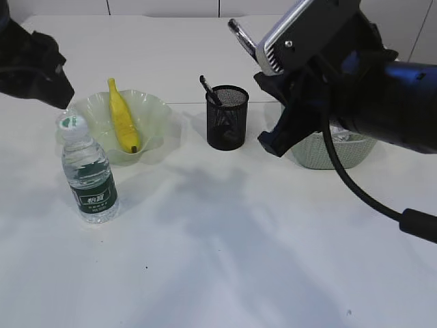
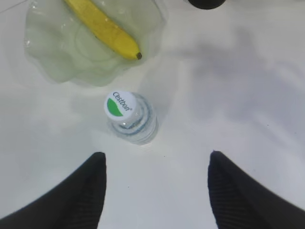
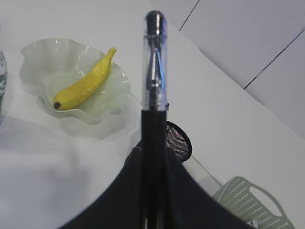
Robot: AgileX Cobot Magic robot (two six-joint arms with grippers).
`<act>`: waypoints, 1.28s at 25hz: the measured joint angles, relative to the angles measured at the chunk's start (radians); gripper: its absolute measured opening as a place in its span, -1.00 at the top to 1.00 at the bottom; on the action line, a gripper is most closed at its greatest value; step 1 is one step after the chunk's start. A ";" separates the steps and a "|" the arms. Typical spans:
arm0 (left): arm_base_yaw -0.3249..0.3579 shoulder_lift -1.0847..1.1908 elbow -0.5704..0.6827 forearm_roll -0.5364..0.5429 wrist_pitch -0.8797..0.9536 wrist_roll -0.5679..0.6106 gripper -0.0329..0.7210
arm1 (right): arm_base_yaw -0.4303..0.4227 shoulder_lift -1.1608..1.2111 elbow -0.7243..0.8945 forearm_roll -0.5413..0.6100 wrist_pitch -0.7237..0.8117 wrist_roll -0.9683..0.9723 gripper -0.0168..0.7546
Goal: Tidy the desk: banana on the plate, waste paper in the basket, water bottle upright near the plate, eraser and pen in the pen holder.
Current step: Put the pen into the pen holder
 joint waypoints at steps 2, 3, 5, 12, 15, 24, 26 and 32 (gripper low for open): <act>0.000 -0.013 0.029 0.011 -0.010 -0.036 -0.32 | 0.000 0.001 0.000 0.000 -0.014 0.033 0.84; 0.002 -0.019 0.034 0.020 -0.012 -0.054 -0.32 | 0.000 0.004 -0.002 0.000 -0.018 0.051 0.84; 0.022 -0.027 0.042 0.027 -0.016 -0.081 -0.32 | 0.000 0.013 -0.015 0.000 -0.020 0.086 0.84; 0.224 -0.060 0.047 0.010 -0.019 -0.104 -0.31 | 0.000 0.078 -0.105 0.002 -0.024 0.179 0.84; 0.312 -0.070 0.047 -0.001 -0.019 -0.104 -0.31 | -0.004 0.120 -0.142 0.002 -0.024 0.233 0.84; 0.414 -0.079 0.084 -0.007 -0.012 -0.097 -0.31 | -0.128 0.237 -0.262 -0.010 -0.021 0.471 0.84; 0.414 -0.079 0.125 -0.008 -0.017 -0.097 -0.31 | -0.153 0.258 -0.292 -0.042 -0.021 0.516 0.84; 0.415 -0.079 0.227 -0.015 -0.052 -0.097 -0.30 | -0.179 0.359 -0.399 -0.165 -0.041 0.663 0.84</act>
